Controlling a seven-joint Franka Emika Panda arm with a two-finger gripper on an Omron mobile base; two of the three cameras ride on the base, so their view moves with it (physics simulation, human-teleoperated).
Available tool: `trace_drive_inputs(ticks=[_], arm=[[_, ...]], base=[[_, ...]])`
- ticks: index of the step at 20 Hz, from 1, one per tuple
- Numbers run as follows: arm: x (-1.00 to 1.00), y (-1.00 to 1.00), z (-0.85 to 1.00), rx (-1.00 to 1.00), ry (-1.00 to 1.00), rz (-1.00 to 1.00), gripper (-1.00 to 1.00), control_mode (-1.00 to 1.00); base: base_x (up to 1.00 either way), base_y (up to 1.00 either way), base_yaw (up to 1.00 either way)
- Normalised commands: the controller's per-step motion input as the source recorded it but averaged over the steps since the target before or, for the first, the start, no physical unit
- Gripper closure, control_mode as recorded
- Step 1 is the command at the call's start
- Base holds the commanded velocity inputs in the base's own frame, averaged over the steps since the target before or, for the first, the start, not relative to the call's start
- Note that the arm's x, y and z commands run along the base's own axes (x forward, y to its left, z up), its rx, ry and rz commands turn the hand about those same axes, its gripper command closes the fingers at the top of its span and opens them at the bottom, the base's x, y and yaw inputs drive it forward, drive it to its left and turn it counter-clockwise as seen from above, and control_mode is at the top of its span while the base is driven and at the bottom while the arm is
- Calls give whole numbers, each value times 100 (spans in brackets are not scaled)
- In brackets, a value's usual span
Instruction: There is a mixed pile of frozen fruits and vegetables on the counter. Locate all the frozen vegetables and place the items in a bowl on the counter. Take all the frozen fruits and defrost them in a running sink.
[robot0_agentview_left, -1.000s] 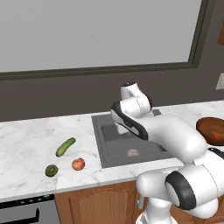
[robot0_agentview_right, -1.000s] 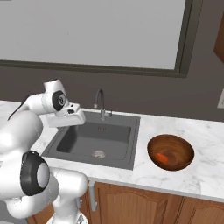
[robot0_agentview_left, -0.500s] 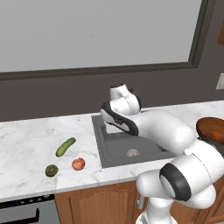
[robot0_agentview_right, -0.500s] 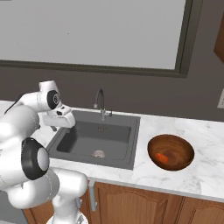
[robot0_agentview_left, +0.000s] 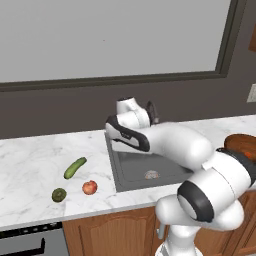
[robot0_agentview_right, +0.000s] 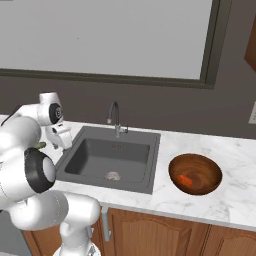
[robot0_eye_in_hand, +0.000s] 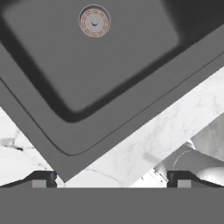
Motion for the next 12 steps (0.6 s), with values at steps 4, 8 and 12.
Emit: trace_drive_inputs(ticks=[4, 8, 12], arm=[[14, 50, -4, 0, -6, -25, -100, -100], [18, 55, -10, 0, -7, -24, -100, -100], [26, 57, -9, 0, -1, -16, -100, -100]], base=[[0, 0, 0], [0, 0, 0], [0, 0, 0]])
